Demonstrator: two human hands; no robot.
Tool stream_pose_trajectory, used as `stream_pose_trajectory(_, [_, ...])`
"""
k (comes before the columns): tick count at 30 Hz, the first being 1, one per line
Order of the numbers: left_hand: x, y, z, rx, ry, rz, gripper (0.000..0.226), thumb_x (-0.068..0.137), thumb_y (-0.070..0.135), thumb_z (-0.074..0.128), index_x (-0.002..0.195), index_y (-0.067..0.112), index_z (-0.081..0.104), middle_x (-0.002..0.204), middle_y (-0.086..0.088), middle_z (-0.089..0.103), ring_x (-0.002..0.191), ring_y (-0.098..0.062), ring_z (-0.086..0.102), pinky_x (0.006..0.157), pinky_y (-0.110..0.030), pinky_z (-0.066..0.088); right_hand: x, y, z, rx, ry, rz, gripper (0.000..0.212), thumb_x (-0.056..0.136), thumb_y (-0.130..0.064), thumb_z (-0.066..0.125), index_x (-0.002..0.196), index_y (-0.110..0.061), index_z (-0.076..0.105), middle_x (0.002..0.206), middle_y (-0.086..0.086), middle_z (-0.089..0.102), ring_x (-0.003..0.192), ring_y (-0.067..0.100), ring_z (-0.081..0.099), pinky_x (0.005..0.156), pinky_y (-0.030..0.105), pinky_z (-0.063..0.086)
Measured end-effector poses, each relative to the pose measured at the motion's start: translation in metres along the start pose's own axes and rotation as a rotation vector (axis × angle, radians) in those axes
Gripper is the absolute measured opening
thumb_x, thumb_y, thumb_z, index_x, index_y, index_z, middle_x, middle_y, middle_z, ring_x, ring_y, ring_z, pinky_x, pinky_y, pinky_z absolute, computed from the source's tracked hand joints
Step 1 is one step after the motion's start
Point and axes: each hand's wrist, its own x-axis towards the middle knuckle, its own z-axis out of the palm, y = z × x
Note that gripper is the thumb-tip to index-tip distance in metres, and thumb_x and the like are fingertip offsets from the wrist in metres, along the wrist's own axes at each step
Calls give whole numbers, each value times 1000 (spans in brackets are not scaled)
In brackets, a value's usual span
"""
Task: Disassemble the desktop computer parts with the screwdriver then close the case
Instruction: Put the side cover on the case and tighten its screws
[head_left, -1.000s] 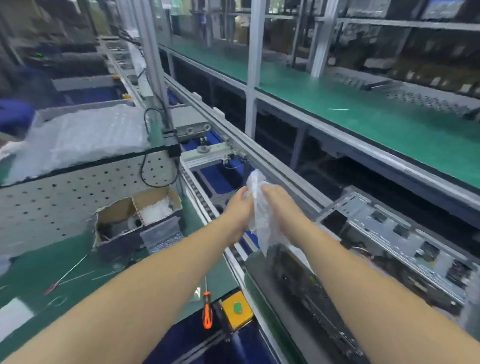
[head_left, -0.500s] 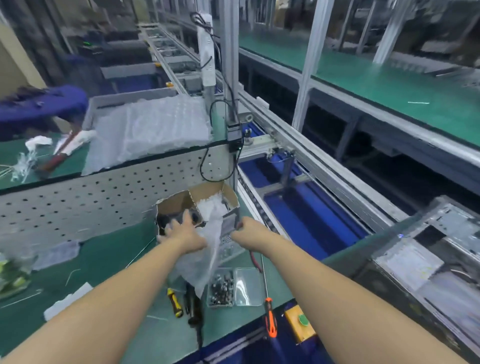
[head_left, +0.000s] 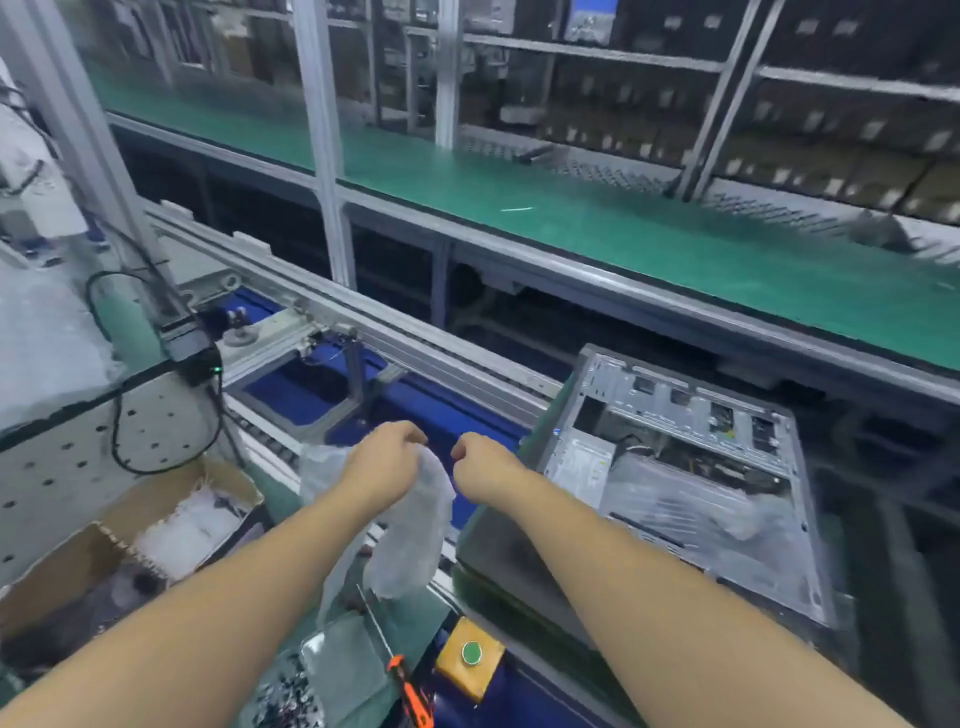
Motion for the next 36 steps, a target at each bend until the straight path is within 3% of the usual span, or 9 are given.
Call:
stream_pose_trajectory(3, [9,55,29,129,-56,43,48,84,2,43,110,32,71,118,7,71,108,-22,65,91,-36,51,-25,47,-50,51,111,61,37,98,-6,45,132,-12,58,137,11,61,120,32,59,90,33,47])
stream_pose_trajectory(6, [12,109,55,385,-102,55,32,87,7,46,99,24,69,104,-3,72,88,-28,65,78,-36,51,-60,103,-104,75,199,118,36,97,-3,45,128,-9,62,129,15,64,113,34,62,83,35,50])
stream_pose_trajectory(10, [5,199,95,305,28,208,20,93,16,45,93,18,64,108,-12,69,96,-36,62,76,-37,45,-114,191,-168,111,314,202,33,100,-5,42,125,-10,63,122,14,65,101,32,61,79,35,49])
stream_pose_trajectory(15, [-23,299,150,296,-29,380,19,93,21,46,81,20,61,90,-7,70,79,-30,58,68,-34,46,-174,300,-223,37,373,300,33,105,-7,38,126,-5,63,133,14,61,108,32,62,86,39,54])
stream_pose_trajectory(18, [-36,332,180,300,-68,405,19,93,22,46,79,23,58,82,-4,65,77,-29,58,64,-33,44,-205,361,-243,48,464,362,30,103,-9,40,119,-5,65,127,13,65,110,33,64,92,43,56])
stream_pose_trajectory(23, [-84,424,253,153,-261,589,20,95,21,47,89,23,66,88,2,68,82,-25,62,73,-34,52,-247,444,-264,18,525,514,13,100,-10,48,99,-3,59,102,12,68,86,28,60,77,36,51])
stream_pose_trajectory(26, [-122,484,313,43,-429,712,24,98,24,46,99,21,70,97,2,70,84,-22,63,70,-31,47,-282,482,-271,-25,560,624,21,101,-18,53,113,-6,64,113,10,69,103,32,65,89,39,56])
stream_pose_trajectory(32, [-204,569,415,-59,-743,841,27,99,29,45,97,21,70,83,6,69,68,-12,58,58,-27,44,-371,556,-264,-86,611,880,17,99,-15,52,112,-8,62,118,11,65,114,34,61,85,36,50])
stream_pose_trajectory(36, [-254,608,462,-48,-849,961,30,100,25,45,100,10,71,102,-5,73,92,-25,63,78,-35,50,-410,590,-254,-180,623,934,26,100,-19,56,122,-6,62,129,16,61,124,35,56,98,39,50])
